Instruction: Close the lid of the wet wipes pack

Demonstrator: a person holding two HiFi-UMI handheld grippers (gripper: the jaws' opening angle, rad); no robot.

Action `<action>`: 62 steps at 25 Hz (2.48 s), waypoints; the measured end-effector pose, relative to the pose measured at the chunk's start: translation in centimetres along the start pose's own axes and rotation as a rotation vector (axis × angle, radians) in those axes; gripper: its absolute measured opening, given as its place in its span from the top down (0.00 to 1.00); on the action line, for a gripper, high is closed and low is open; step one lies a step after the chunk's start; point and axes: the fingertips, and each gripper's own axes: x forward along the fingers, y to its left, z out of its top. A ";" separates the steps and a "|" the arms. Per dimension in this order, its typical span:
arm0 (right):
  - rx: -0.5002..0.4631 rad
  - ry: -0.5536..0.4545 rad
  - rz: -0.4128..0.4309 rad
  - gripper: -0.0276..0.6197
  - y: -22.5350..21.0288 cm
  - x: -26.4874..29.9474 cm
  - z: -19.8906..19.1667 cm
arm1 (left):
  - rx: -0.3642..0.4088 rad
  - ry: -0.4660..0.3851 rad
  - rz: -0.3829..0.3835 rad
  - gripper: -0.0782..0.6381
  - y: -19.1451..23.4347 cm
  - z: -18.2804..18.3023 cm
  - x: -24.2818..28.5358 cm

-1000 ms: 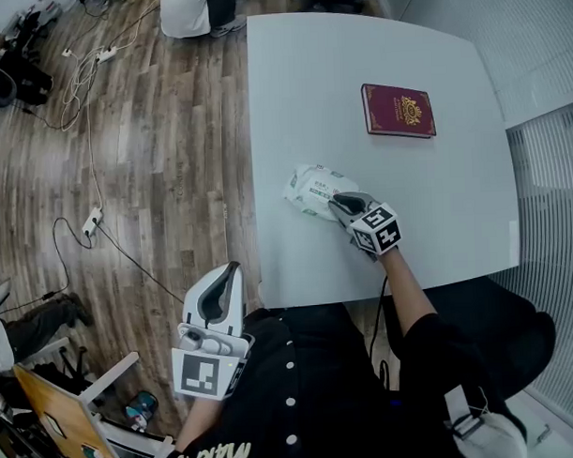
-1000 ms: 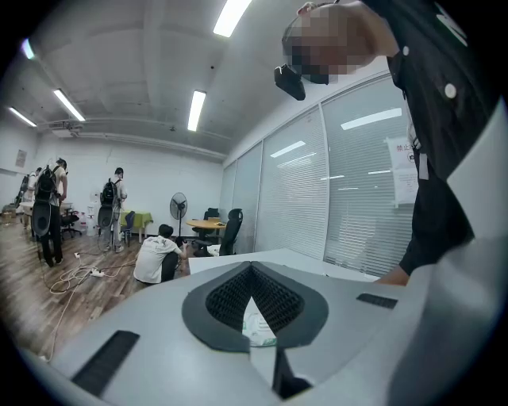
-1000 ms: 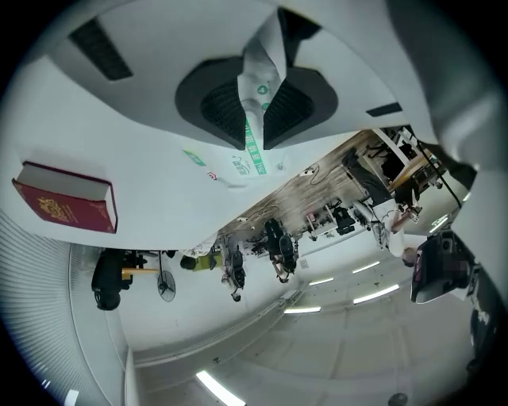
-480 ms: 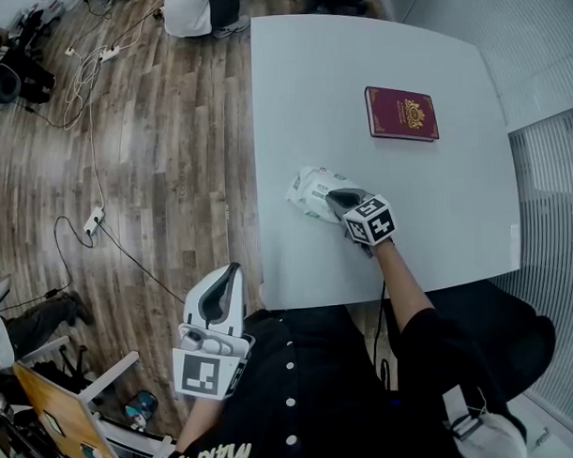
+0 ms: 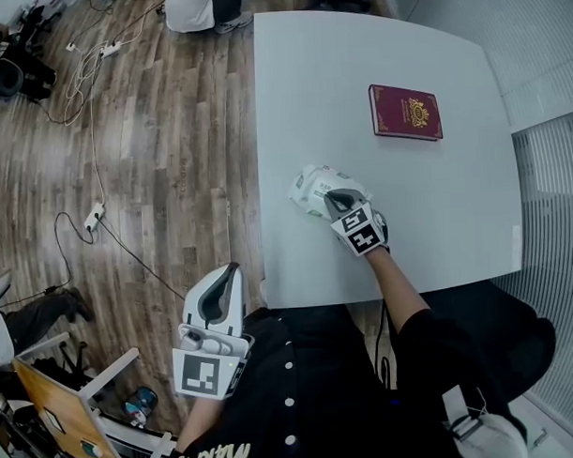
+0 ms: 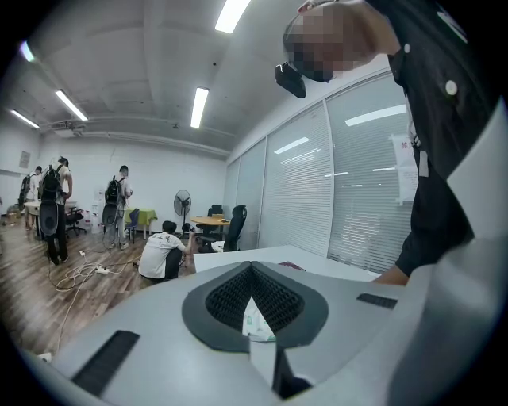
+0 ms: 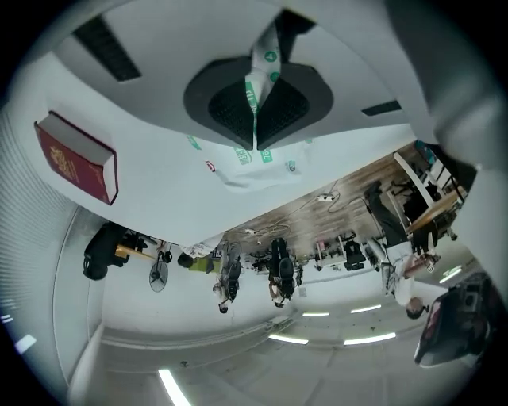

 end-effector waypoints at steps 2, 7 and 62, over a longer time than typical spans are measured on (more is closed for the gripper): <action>-0.022 0.010 -0.018 0.90 0.3 0.1 0.0 | 0.002 0.002 -0.001 0.89 0.1 0.0 0.0; -0.020 0.010 -0.054 0.90 0.4 0.1 0.0 | 0.010 -0.006 -0.008 0.89 0.1 0.3 -0.2; 0.265 -0.899 -0.536 0.90 0.4 -37.8 11.3 | 0.068 -0.282 -0.015 0.89 5.8 7.0 -2.0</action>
